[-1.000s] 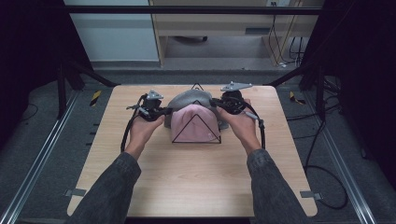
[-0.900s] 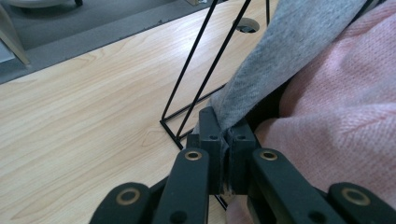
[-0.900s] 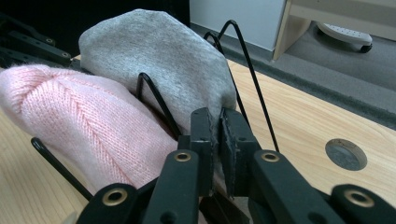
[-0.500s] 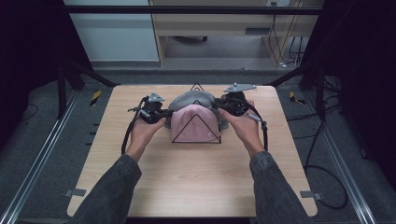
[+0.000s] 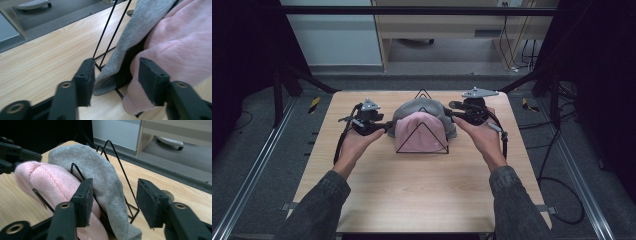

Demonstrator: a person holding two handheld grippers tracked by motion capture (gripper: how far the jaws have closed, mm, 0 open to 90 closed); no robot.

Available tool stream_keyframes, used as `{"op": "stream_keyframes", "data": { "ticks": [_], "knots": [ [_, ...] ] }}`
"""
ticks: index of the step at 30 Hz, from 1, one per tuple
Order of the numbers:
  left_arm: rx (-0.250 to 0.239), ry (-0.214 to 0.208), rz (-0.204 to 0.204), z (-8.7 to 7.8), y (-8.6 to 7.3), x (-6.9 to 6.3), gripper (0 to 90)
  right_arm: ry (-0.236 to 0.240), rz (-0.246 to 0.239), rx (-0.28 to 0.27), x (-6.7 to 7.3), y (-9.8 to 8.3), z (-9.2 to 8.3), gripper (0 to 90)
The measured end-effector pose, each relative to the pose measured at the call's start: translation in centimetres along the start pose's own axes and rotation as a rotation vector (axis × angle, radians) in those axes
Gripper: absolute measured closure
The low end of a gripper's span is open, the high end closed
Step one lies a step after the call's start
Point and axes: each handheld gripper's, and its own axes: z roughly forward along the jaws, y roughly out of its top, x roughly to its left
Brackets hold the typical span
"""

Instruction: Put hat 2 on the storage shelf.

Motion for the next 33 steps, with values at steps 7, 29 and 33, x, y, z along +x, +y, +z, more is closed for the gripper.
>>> {"op": "stream_keyframes", "data": {
  "ticks": [7,29,33],
  "knots": [
    [-0.007,-0.019,0.01,-2.4,-0.1,-0.7,21.4,-0.019,0.011,0.011,0.1,-0.1,-1.4,26.9],
    [0.221,-0.163,0.094,-4.6,-9.0,-1.8,5.8,-0.046,0.017,0.132,0.7,-9.6,-5.6,10.2],
    [0.283,-0.131,0.118,-3.7,-10.9,-1.7,5.8,-0.025,0.047,0.179,0.5,-11.9,-5.2,10.3]
  ]
}}
